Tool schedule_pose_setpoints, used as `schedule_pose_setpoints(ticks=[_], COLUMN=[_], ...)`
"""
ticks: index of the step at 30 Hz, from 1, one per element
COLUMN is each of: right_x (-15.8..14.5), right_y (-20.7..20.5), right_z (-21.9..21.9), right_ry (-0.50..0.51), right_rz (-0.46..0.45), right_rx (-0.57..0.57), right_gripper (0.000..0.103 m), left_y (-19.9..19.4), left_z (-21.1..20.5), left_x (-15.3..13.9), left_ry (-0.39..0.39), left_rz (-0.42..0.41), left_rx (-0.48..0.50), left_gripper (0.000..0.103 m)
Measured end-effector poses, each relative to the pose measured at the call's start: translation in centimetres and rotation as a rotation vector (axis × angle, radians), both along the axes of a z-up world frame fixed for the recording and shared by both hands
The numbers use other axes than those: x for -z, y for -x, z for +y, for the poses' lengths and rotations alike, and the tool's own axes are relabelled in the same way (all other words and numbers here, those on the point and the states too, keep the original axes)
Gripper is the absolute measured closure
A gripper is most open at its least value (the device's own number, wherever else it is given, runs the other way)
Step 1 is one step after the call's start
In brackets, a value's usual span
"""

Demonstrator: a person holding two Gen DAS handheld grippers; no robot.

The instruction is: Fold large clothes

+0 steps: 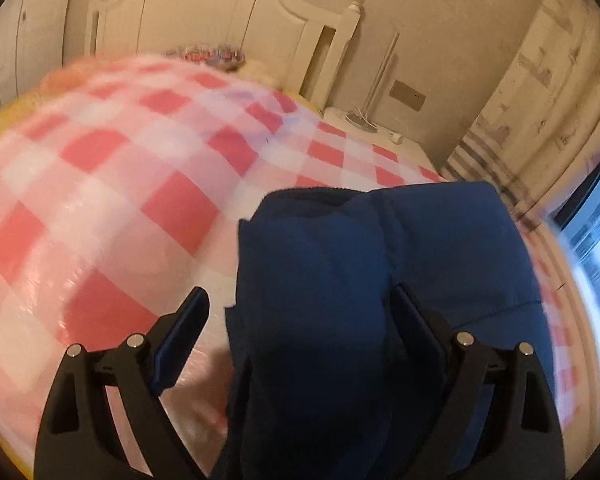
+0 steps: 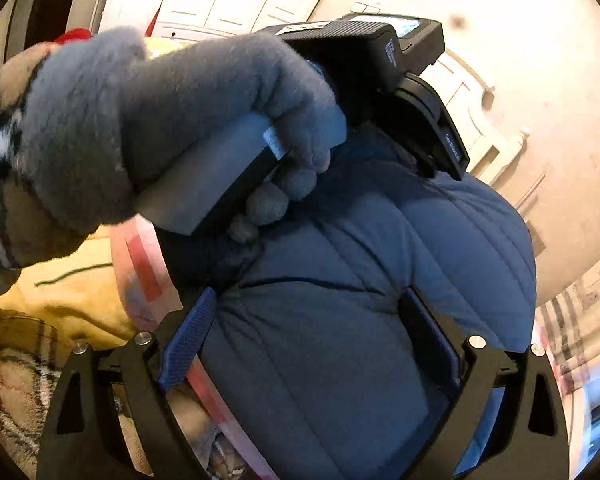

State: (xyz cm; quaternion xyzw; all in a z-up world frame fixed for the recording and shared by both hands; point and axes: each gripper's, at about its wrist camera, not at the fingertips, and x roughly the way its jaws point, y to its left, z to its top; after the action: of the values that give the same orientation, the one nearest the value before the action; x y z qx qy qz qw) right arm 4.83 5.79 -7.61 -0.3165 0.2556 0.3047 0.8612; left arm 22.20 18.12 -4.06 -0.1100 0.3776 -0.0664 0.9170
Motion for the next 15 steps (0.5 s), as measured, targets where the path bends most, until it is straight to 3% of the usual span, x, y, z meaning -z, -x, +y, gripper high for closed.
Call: schedule_pose_setpoints(ticks=[3,7,10,12,13,15], right_x=[-1.7,-5.1,-7.0,-7.9,-8.3,-8.9], right_y=[0.3,-2.6,-7.1,-10.8,-12.9,-15.6], right_z=[-1.9,-6.0,-9.1,-10.2,-10.4,-10.1], right_ry=[-0.086,-0.213,-0.306,-0.343,-0.353,-0.359], right_rz=[0.072,0.068,0.084,0.091,0.092,0.080], right_rx=[-0.053,0.065,0.187,0.268,0.305,0.337], right_gripper=[0.010,0.010,0.024,0.044,0.050,0.051], left_y=[0.6,0.4,0.3,0.6,0.6,0.7], left_z=[-0.3,1.2,1.5,1.4,1.3,1.3], left_x=[-0.3,0.0,0.2,0.0,0.0,0.0], left_ry=[-0.028,0.076,0.107,0.096,0.093,0.096], left_rz=[-0.031,-0.019,-0.022,-0.039,-0.042,-0.043], left_rx=[-0.011,0.005,-0.004,-0.014,-0.016,-0.016], left_gripper=[0.011,0.011,0.011,0.011,0.011,0.011])
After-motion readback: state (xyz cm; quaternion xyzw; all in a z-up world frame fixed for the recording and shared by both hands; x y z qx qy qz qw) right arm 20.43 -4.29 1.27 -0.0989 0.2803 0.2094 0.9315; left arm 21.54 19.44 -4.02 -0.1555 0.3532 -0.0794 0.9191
